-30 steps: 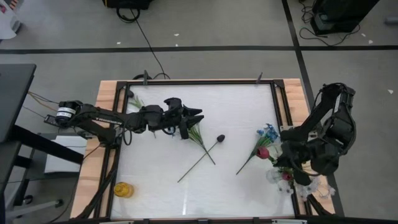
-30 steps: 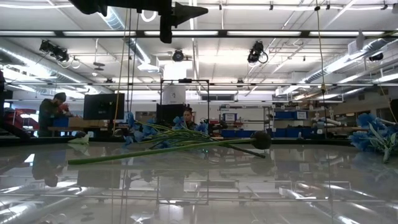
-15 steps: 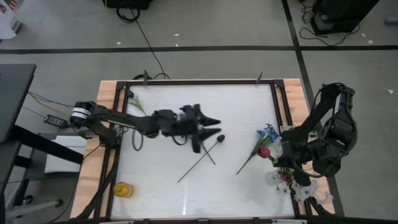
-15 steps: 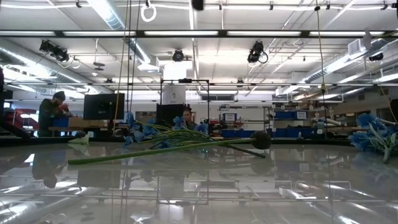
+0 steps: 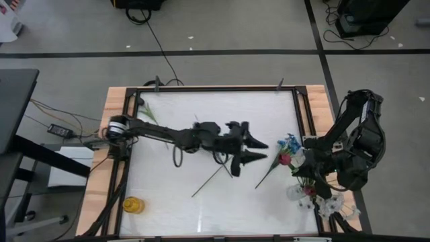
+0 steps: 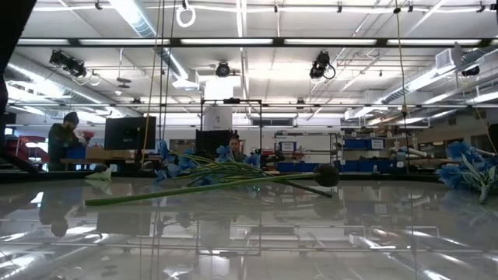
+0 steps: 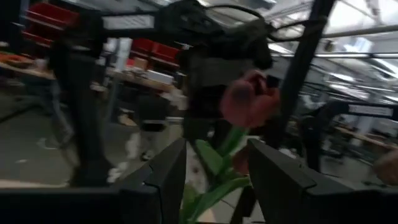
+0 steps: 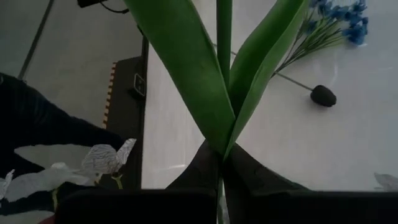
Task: Sort flowers into vase by color
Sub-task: Put the red tulip into the transparent vase
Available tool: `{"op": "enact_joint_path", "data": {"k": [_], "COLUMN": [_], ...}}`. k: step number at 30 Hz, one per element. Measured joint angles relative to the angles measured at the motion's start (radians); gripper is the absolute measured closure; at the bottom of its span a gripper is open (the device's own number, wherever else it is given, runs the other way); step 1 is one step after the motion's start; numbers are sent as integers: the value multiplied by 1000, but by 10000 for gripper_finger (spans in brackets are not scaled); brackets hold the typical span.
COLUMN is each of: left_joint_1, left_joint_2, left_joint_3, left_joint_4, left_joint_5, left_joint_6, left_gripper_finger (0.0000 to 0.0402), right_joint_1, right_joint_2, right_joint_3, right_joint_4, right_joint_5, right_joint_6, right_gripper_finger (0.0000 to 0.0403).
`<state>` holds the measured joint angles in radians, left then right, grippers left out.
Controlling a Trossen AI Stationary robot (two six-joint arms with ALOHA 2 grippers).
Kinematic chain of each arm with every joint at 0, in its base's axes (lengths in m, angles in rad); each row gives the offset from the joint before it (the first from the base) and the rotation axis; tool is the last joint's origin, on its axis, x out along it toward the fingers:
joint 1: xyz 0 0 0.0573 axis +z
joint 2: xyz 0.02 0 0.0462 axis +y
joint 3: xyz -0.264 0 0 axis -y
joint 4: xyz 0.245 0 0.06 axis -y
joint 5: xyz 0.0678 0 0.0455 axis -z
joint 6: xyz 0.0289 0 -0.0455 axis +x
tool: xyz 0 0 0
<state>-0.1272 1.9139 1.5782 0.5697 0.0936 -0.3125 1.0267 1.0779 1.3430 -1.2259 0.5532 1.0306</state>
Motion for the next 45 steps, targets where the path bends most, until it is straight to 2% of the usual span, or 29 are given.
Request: {"op": "enact_joint_path", "data": {"k": [8,14,26,34,40,45], "left_joint_1": [-19,-19,-21,0,-8,-26], "left_joint_2": [175,262,279,279,279,279], "left_joint_3": [263,400,406,405,406,405], "left_joint_4": [2,-96,-112,-201,-66,-85], "left_joint_5": [106,152,153,69,66,107], "left_joint_6": [9,10,-10,-117,-62,-18], "left_gripper_finger": [228,228,228,228,228,234], "right_joint_1": [0,0,0,25,41,41], "right_joint_2": [0,0,0,-3,-3,-3], "right_joint_3": [0,0,0,0,0,0], "right_joint_4": [1,1,-3,-3,-5,-11], "right_joint_5": [-73,-75,-53,1,-8,-7], "right_joint_6": [14,14,14,19,26,26], "right_gripper_finger": [390,390,390,390,390,390]}}
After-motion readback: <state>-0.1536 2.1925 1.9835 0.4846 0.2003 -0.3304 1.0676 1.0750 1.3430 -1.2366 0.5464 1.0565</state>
